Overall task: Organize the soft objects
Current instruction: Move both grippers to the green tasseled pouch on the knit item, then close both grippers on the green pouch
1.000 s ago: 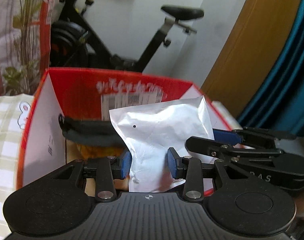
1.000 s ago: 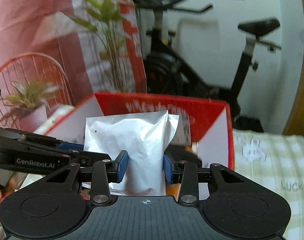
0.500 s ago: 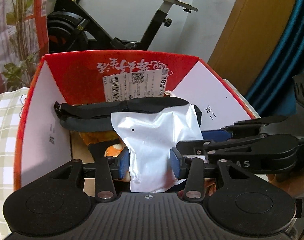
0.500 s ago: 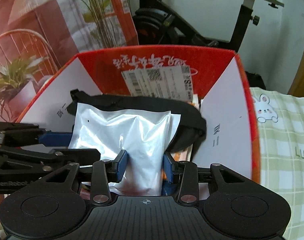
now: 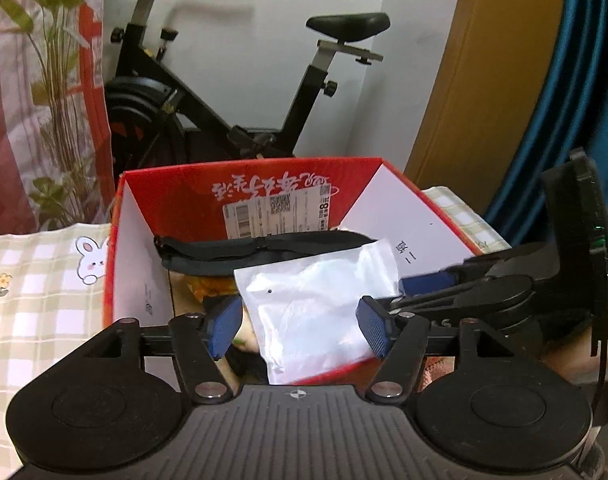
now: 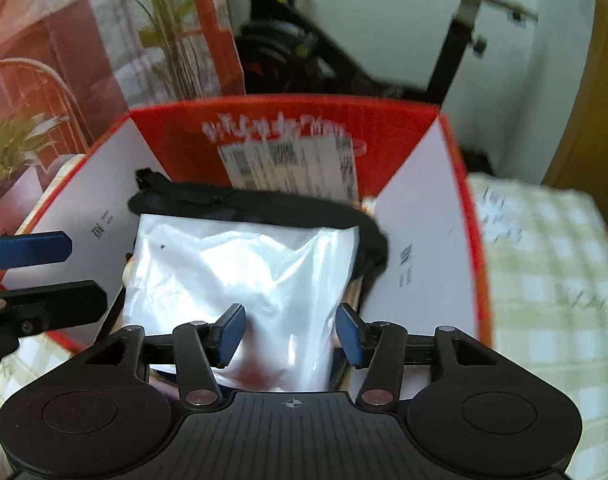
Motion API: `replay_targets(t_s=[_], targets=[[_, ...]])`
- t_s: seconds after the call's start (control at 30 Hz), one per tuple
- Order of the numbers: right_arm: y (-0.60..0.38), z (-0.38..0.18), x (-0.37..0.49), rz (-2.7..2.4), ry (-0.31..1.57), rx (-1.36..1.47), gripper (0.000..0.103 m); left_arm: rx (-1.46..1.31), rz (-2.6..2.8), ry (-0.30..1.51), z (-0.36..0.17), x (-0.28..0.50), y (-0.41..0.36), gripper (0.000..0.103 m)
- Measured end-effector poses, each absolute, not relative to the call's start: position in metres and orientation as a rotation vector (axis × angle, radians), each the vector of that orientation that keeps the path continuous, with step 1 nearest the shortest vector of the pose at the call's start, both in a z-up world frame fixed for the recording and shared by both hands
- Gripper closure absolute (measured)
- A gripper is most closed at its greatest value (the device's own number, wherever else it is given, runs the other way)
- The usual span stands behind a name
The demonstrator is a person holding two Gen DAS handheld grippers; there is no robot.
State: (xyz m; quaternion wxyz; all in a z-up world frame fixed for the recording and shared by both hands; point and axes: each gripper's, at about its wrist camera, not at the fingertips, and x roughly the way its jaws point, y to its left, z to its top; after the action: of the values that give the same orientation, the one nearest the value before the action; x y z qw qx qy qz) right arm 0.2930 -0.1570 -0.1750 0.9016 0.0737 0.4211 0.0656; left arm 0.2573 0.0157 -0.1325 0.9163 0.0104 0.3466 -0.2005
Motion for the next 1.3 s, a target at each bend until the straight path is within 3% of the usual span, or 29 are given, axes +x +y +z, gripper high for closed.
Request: replay_targets(t_s=[0.47, 1.03, 1.3], targets=[[-0.172, -0.139, 0.169, 0.294, 0.583, -0.009, 0.055, -0.006, -0.420, 0.625, -0.146, 0.193, 0.023, 0.037], [-0.173, -0.222, 0.099, 0.299, 0.808, 0.003, 0.053, -0.093, -0.414, 0.687, -0.198, 0.150, 0.028, 0.037], [-0.157, -0.216, 0.102, 0.326, 0.788, -0.080, 0.063, -0.193, -0.392, 0.692, -0.205, 0.142, 0.046, 0.038]])
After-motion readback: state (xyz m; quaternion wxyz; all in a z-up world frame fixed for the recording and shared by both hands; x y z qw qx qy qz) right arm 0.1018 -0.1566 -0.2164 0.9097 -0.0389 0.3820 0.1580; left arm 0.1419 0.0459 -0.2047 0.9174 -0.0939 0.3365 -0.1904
